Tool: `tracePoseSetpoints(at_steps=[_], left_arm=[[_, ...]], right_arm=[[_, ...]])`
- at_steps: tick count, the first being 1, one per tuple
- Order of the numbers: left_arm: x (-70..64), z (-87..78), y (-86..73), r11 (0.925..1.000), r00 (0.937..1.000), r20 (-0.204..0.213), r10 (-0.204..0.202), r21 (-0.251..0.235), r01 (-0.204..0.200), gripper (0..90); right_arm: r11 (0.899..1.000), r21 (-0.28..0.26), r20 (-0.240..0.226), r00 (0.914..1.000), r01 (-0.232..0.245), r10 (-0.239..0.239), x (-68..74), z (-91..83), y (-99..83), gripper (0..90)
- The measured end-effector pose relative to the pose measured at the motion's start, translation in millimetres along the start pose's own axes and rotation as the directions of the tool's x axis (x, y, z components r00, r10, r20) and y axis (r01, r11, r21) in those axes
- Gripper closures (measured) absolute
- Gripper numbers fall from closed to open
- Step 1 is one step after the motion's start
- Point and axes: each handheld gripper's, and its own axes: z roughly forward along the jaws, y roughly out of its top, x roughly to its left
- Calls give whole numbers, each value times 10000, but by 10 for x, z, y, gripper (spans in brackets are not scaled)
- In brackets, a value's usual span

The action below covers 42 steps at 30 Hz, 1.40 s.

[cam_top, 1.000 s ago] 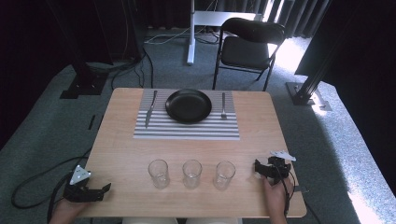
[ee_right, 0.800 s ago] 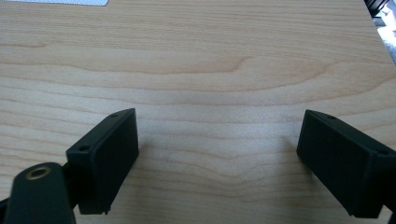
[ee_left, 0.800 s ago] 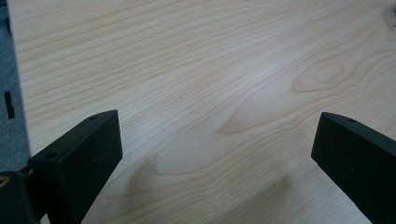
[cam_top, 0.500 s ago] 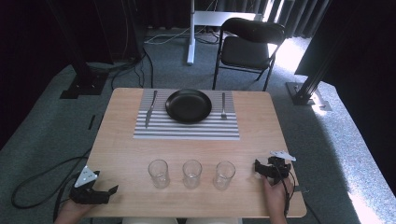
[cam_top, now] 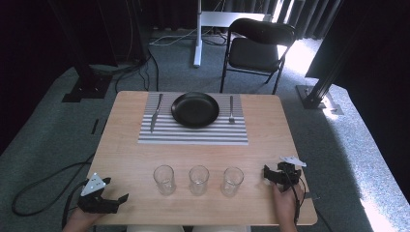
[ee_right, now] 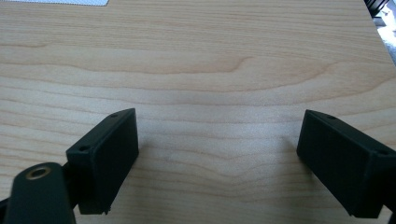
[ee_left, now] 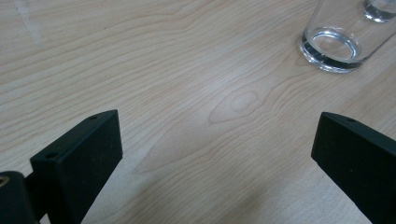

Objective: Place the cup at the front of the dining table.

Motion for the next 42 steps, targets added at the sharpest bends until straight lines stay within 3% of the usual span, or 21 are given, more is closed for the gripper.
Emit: tracePoseSetpoints(at_steps=[9,12,21,27,30,37,42], left_arm=[[-140,16,83,9990,9989,309,347,-292,-338,25],[-215,43,116,9980,9962,648,574,-307,-555,42],[-261,79,140,9980,9941,945,532,-389,-497,42],[-376,86,209,9959,9885,1273,818,-496,-761,42],[-481,121,262,9931,9825,1492,1116,-517,-1049,42],[-558,186,329,9918,9748,1878,1206,-642,-1104,42],[-575,205,359,9907,9766,1746,1252,-750,-1136,41]], right_arm=[[10000,-5,-9,10000,-8,8,0,0,0,121],[10000,0,-5,10000,-5,5,0,0,0,121],[10000,0,0,10000,3,-3,0,0,0,121],[10000,-3,-5,10000,-6,6,0,0,0,121],[10000,-2,-4,10000,-7,7,1,0,0,121],[10000,-6,-8,10000,-10,10,0,0,0,121],[10000,-1,-5,10000,-3,3,0,0,0,121]])
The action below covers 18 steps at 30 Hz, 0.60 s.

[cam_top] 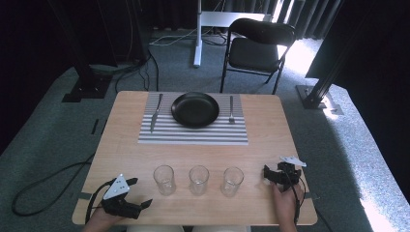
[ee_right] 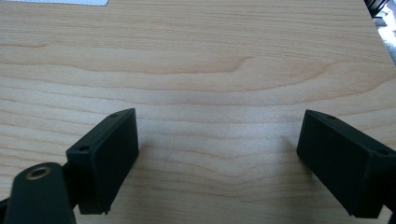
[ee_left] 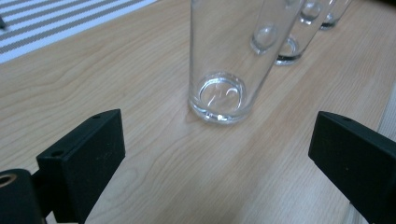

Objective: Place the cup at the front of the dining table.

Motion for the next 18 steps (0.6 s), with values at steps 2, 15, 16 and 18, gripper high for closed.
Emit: tracePoseSetpoints(at_steps=[2,15,16,18], left_arm=[[-4,12,23,9999,10000,-22,37,-125,-37,42],[-76,206,181,9985,9992,183,347,-423,-339,42],[-76,206,181,9985,9992,183,347,-423,-339,42],[-65,245,185,9985,9994,123,327,-450,-321,42]], right_arm=[[10000,0,0,10000,1,-1,0,0,0,121],[10000,-7,-3,10000,-2,2,0,1,0,121],[10000,-7,-3,10000,-2,2,0,1,0,121],[10000,-4,0,10000,2,-2,0,1,0,121]])
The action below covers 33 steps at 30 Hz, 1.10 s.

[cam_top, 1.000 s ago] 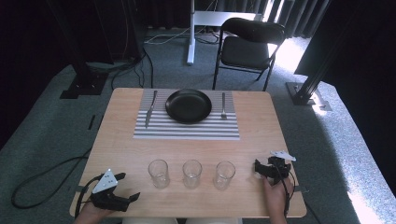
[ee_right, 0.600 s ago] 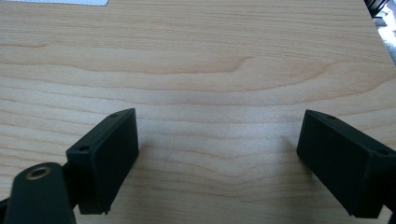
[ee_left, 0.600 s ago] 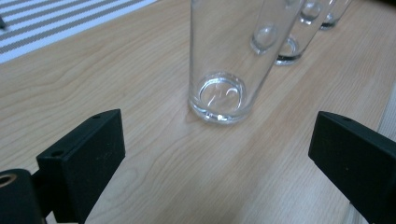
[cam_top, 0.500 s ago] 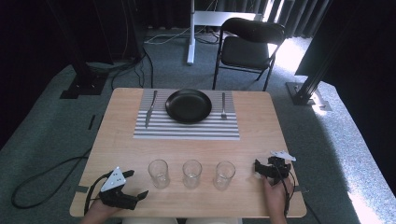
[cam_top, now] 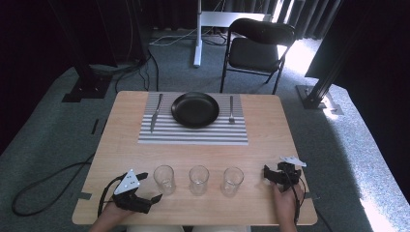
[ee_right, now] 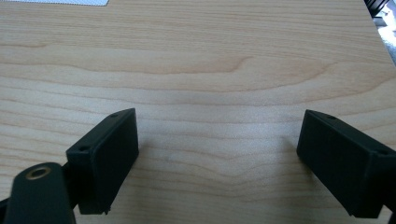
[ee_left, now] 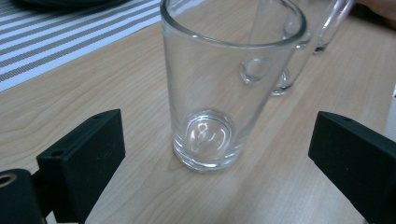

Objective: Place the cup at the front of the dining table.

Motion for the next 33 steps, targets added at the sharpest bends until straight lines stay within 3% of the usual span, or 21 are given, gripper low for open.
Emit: tracePoseSetpoints(at_steps=[18,20,27,33], left_arm=[[5,191,105,9952,10000,54,46,-978,-40,80],[13,200,109,9935,10000,19,6,-1135,-4,150],[-22,272,156,9891,9999,27,160,-1464,-154,151],[-35,308,163,9853,10000,85,41,-1707,-26,152]], right_arm=[[10000,3,0,10000,-4,4,0,-1,0,121],[10000,7,3,10000,8,-8,0,-1,0,121],[10000,0,-2,10000,1,-1,0,0,0,121],[10000,4,2,10000,0,0,0,0,0,121]])
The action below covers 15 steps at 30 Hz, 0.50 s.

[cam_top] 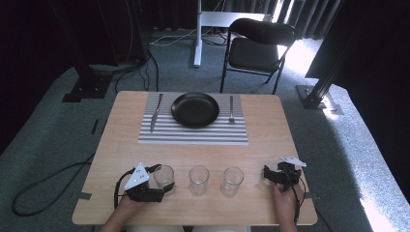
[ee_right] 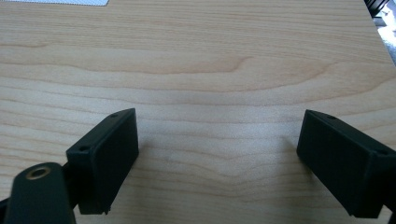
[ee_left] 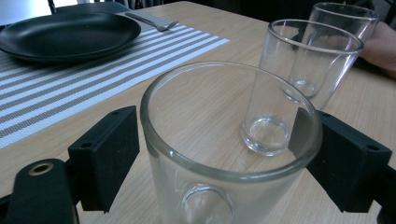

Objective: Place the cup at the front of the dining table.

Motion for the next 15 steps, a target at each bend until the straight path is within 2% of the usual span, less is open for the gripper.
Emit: tracePoseSetpoints(at_steps=[3,12,15], left_arm=[[-5,21,-6,10000,10000,85,-14,34,14,168],[-23,59,0,10000,10000,-13,-70,-63,70,208],[-9,62,-11,9998,9998,-3,-200,-90,200,256]], right_arm=[[10000,-5,-4,10000,-2,2,0,0,0,121],[10000,-7,-8,10000,-2,2,0,0,0,121],[10000,-7,-7,10000,-5,5,0,0,0,121]])
